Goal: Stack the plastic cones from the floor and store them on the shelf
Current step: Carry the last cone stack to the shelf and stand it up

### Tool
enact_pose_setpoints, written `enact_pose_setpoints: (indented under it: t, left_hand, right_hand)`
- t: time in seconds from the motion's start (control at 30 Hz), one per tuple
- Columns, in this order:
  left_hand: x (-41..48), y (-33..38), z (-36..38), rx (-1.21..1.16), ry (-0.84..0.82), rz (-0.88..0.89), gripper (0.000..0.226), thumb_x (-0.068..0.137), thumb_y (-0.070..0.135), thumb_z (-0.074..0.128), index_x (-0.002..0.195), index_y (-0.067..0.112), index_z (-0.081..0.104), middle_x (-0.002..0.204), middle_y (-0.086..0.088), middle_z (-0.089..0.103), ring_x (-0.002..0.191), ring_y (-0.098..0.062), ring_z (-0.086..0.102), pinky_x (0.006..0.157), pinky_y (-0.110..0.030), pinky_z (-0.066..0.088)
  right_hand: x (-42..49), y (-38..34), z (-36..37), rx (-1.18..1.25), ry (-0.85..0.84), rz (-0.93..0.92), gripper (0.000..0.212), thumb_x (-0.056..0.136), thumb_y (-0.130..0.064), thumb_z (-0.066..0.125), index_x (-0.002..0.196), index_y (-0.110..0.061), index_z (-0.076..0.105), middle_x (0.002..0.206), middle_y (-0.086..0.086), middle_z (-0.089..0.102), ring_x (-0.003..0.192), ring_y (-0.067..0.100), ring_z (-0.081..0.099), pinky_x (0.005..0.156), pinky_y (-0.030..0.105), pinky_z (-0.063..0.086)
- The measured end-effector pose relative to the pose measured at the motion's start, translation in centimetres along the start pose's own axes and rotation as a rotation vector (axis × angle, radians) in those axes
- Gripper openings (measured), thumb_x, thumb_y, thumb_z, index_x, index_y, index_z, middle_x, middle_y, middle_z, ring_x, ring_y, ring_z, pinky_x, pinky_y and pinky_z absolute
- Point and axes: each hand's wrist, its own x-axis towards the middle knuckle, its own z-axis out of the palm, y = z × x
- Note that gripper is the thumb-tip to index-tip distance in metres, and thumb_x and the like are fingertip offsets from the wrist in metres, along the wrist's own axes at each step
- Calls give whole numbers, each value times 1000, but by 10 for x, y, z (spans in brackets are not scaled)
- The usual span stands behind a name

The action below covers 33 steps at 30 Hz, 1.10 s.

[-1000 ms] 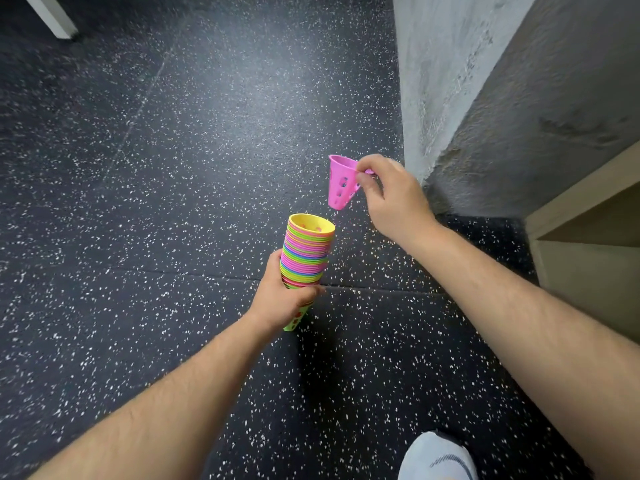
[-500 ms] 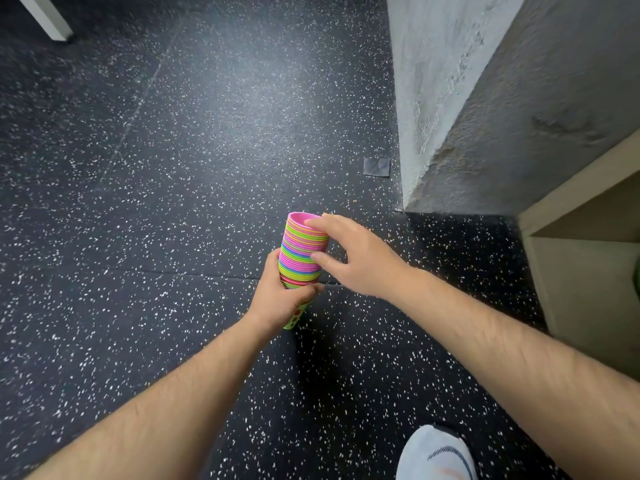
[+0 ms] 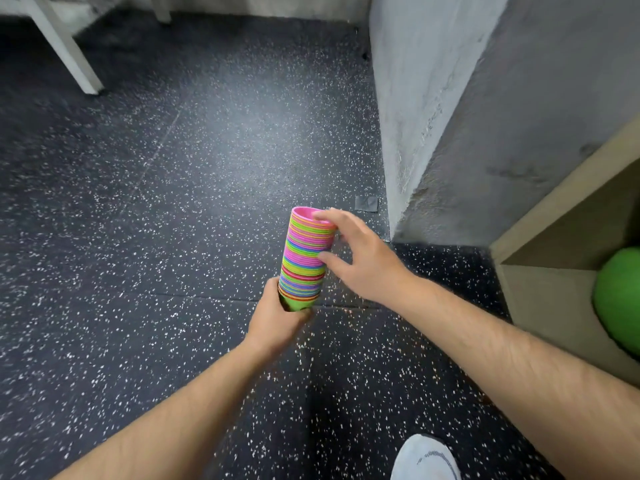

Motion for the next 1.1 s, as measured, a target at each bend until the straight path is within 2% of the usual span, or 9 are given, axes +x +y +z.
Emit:
enact_pose_setpoints:
  t: [0.07,0.2,0.27,0.37,0.5,0.67,0.73,0.9,1.1]
  left_hand:
    - [-5,46,-9,-26,-9,98,67,62,27,88,119,27,53,108,1,70,98,-16,71,88,-41,60]
    - [-25,146,-34,-84,-7,293,62,75,11,90,118,26,48,110,-1,71,98,-13,71,84,-30,58]
    - [-43,199,-51,-103,-3,380,62,74,11,91,115,24,47,108,-5,71,93,-16,71,75,-29,56]
    - [-72,271,-86,-113,1,499,60,74,9,90,115,20,47,106,-10,71,81,-7,68,65,-19,51]
    - [-106,351,-140,-116,44,670,62,68,4,91,118,17,57,104,-9,72,87,-11,68,74,-20,56]
    - [-116,399,-175,-55,22,778,59,67,10,93,113,34,66,108,0,71,88,-2,72,72,-14,54]
    - [-103,405,-177,-112,30,784,63,65,9,94,118,30,68,111,-3,72,94,-9,73,74,-17,56]
    - [-51,430,-171,-299,142,803,64,66,8,93,119,14,57,105,-3,68,73,3,67,61,-14,52]
    - [-4,519,-159,-439,62,873,72,60,26,88,123,12,56,103,2,66,84,-1,69,72,-18,56]
  right_hand:
    - [6,-27,-39,-26,69,-39,58,93,-22,66,139,-42,38,140,-9,46,123,10,49,107,40,44]
    - [11,-97,-124,-68,207,-130,53,93,-23,67,136,-40,40,131,-9,51,110,9,51,100,35,48]
    - [10,-136,-161,-69,281,-202,53,93,-22,68,136,-39,41,132,-8,51,112,10,53,99,36,49]
    - [9,-188,-205,-40,441,-264,54,90,-24,70,132,-45,43,128,-7,57,109,10,59,97,39,52]
    - [5,-237,-243,120,620,-285,54,87,-22,76,127,-45,48,120,1,63,95,9,66,90,28,55]
    - [12,-250,-253,300,714,-285,53,86,-9,76,122,-41,54,109,0,65,97,14,69,93,30,54]
    - [22,-246,-252,330,754,-263,54,85,-8,77,119,-44,54,105,0,66,91,10,70,86,25,55]
    - [63,-236,-263,399,838,-221,51,86,-4,75,123,-33,54,94,4,67,74,3,67,71,14,50]
    - [114,-251,-322,521,959,-202,56,86,-6,76,129,-32,53,96,11,70,77,5,70,66,18,52]
